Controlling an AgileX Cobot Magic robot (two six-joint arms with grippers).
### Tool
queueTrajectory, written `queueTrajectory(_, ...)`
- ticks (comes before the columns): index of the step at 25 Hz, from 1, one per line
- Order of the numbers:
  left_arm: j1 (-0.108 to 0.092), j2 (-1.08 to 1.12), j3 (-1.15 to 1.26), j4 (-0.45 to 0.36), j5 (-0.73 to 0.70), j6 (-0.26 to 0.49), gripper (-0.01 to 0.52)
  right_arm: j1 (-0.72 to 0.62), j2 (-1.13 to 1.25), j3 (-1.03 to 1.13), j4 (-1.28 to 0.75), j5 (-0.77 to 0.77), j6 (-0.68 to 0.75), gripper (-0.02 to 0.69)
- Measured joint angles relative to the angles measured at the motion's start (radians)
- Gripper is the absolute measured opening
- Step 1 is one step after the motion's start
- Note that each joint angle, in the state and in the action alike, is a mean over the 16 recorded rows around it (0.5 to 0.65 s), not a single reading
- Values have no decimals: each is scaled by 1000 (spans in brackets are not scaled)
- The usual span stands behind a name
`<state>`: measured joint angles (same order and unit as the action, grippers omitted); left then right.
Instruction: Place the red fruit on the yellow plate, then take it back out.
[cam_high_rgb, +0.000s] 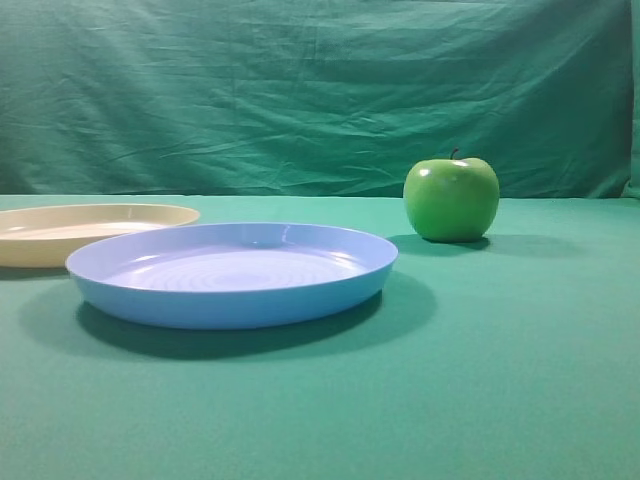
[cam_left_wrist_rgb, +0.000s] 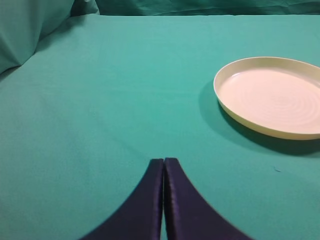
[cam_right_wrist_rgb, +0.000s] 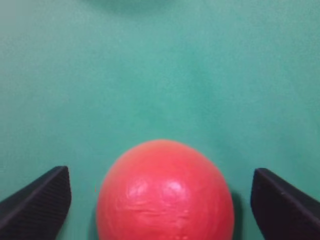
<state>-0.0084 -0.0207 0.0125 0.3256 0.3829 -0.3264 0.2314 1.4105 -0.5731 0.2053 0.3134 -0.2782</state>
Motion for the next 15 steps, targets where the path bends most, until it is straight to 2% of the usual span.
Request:
queueTrajectory(2, 0, 0, 0, 0, 0, 0, 0, 0, -16, -43, 0, 50, 0, 625)
queueTrajectory(5, 0, 0, 0, 0, 0, 0, 0, 0, -53, -120, -2, 139, 0, 585)
queueTrajectory(9, 0, 0, 0, 0, 0, 0, 0, 0, -128, -223, -4, 264, 0, 455)
queueTrajectory(15, 0, 0, 0, 0, 0, 0, 0, 0, -282, -328, -4, 423, 0, 205)
